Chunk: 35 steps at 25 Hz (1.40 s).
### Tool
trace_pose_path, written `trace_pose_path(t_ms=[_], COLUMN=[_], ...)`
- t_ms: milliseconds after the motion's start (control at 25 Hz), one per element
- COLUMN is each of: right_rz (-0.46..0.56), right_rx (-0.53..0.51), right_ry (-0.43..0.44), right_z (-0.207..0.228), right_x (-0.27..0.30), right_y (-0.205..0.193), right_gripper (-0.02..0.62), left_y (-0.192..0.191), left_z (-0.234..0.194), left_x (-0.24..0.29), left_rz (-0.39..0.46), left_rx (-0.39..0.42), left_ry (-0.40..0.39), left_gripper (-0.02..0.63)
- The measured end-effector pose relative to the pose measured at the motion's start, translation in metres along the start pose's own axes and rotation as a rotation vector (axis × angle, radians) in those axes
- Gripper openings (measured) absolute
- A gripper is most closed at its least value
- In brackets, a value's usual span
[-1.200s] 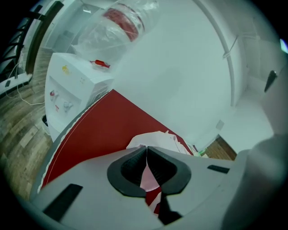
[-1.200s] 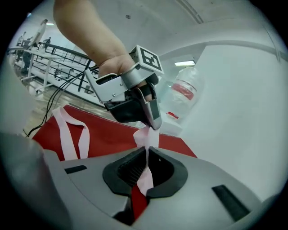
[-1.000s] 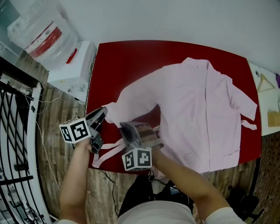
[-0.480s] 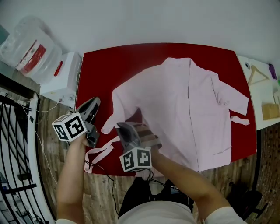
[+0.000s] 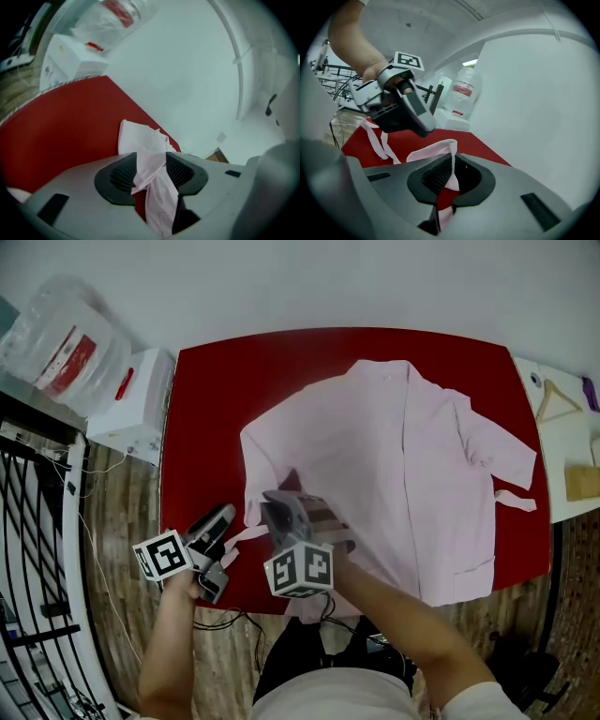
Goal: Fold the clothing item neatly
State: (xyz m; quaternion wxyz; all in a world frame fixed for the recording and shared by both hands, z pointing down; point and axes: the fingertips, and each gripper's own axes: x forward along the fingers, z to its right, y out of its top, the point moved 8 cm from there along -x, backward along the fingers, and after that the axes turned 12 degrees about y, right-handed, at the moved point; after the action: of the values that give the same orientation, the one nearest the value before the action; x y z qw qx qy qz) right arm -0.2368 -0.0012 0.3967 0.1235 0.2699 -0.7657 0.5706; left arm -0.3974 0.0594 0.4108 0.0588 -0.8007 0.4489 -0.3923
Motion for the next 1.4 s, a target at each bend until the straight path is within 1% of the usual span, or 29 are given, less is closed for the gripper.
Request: trace_pose_path(t_ms=[80,160,320,440,680,800,960,1040,1080,1160,1200,1280,1400], right_rz=[0.003,0.006,0.006,0.003,0.0,-0.002,0.001,0.001,0.001,0.001,0.001,0.0,-0.005], right_rx=[-0.004,-0.011,-0.025,-0.031,-0.043,-0.048,-0.055,-0.056,-0.056,-0.056,-0.055,-0.054,-0.056], right_ry=[0.004,0.008,0.012,0.011,0.012,0.018,0.024,0.026,0.027,0.026,0.026,0.025,0.022], right_z=[-0.001,-0.002,-0.005,-0.006,-0.005,-0.006,-0.008,-0.009,-0.01,-0.01,-0.01,-0.01,-0.01], right_x=[0.001,0.003,0.006,0.007,0.009,0.011,0.012,0.012,0.012,0.011,0.011,0.01,0.006], right_y=[0.002,0.005,0.008,0.008,0.011,0.011,0.012,0.012,0.012,0.011,0.01,0.008,0.005], right_gripper=[0.026,0.026,0.026,0.026,0.026,0.026,0.026,0.026,0.026,0.026,0.026,0.026,0.026], left_y=[-0.024,-0.039,-0.047,-0.05,-0.06,-0.067,-0.069,-0.066,-0.064,-0.06,-0.058,-0.052,-0.043], left_z=[-0.012,-0.022,-0.036,-0.041,-0.043,-0.043,-0.046,-0.047,-0.047,-0.049,-0.051,-0.053,-0.051], left_x=[0.002,0.004,0.01,0.016,0.02,0.022,0.03,0.033,0.033,0.032,0.031,0.028,0.023], left_rz=[-0.01,-0.002,0.053,0.078,0.071,0.06,0.046,0.05,0.053,0.069,0.085,0.117,0.156], left_rx=[-0.157,-0.269,-0.461,-0.553,-0.638,-0.692,-0.778,-0.792,-0.776,-0.738,-0.729,-0.716,-0.67], left_ry=[-0.043,-0.068,-0.121,-0.155,-0.205,-0.243,-0.288,-0.317,-0.322,-0.303,-0.29,-0.271,-0.266], left_gripper=[0.207,0.238,0.253,0.254,0.255,0.267,0.267,0.263,0.224,0.096,0.044,0.023,0.018])
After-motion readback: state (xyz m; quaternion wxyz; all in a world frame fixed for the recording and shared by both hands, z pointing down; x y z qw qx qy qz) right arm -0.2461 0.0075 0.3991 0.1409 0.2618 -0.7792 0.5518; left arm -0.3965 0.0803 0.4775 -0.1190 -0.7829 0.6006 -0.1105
